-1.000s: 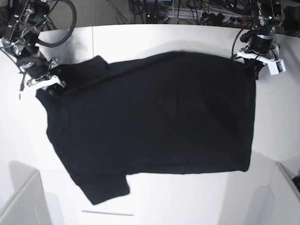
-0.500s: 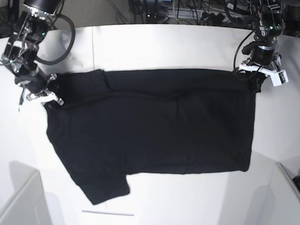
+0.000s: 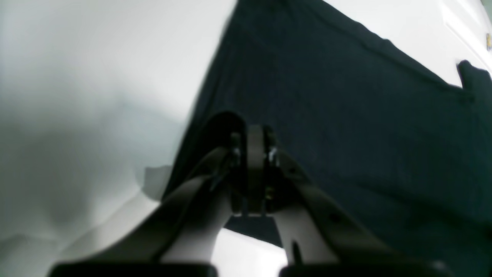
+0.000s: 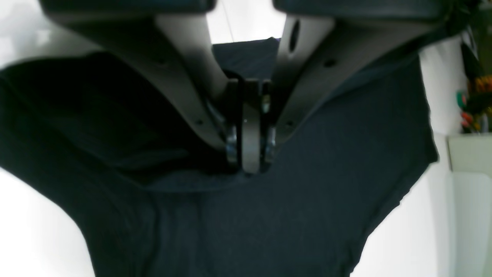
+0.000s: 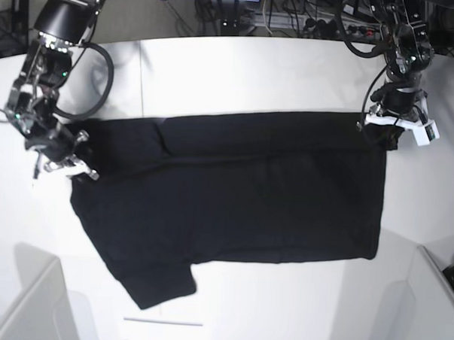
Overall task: Fold the T-shirt properly
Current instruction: 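Lift the shoulders and pull the shirt toward the robot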
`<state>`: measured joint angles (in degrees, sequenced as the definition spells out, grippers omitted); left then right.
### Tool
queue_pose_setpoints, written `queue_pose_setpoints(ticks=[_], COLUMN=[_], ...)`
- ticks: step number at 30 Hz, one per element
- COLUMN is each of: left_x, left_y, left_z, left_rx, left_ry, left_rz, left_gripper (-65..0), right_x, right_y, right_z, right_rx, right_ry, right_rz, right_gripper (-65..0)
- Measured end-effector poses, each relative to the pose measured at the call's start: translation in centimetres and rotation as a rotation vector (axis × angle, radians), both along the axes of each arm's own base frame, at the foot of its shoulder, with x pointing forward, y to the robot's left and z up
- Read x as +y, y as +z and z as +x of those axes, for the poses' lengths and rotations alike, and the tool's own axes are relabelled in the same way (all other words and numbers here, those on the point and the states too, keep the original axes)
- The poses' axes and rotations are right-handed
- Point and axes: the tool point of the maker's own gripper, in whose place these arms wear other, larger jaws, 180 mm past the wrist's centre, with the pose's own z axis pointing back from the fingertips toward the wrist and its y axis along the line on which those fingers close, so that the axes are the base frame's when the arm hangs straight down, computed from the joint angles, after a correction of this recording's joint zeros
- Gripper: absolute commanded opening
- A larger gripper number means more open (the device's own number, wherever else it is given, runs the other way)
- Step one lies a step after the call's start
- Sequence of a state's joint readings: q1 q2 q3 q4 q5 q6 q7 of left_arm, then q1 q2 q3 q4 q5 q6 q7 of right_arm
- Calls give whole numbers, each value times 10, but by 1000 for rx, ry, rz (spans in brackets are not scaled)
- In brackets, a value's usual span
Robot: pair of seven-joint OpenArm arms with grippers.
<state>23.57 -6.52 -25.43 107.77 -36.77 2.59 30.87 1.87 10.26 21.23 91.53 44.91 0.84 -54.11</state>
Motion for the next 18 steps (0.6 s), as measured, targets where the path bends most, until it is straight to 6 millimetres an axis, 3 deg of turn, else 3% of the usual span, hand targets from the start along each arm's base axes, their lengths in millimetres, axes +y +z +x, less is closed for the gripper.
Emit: queue_pose_setpoints(ticks=[4, 18], left_x=[-1, 5], left_y=[6, -5], left_z=[8, 22], left_rx=[-25, -19], left_ry=[-4, 21], left_rz=[-2, -28], left_gripper=[-650, -650], right_x=[15, 5], right_y=[-1, -6], right_z=[9, 21], right_rx=[3, 11], right_ry=[38, 12], right_rz=[26, 4], right_gripper=[-650, -650])
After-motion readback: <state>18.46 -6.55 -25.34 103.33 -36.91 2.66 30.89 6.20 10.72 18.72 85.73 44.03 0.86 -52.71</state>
